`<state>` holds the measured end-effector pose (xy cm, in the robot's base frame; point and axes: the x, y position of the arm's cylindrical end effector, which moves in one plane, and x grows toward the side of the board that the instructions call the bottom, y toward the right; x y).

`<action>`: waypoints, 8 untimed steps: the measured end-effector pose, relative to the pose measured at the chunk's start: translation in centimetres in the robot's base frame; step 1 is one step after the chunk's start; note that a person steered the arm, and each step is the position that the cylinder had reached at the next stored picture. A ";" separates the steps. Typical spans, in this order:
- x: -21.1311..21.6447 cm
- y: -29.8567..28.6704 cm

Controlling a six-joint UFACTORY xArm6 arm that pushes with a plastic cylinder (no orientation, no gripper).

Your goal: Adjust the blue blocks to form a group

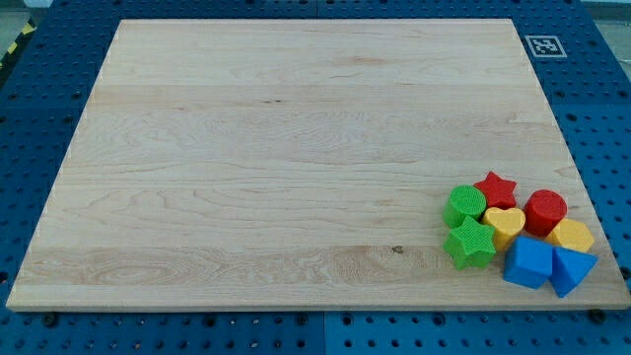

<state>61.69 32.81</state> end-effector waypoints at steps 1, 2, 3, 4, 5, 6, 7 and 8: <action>0.1 -1.6; -0.1 -1.6; -0.1 -2.1; 0.1 -3.9; 0.0 -7.7; -0.2 -10.3; -0.4 -12.7; -0.8 -12.6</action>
<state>60.86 20.22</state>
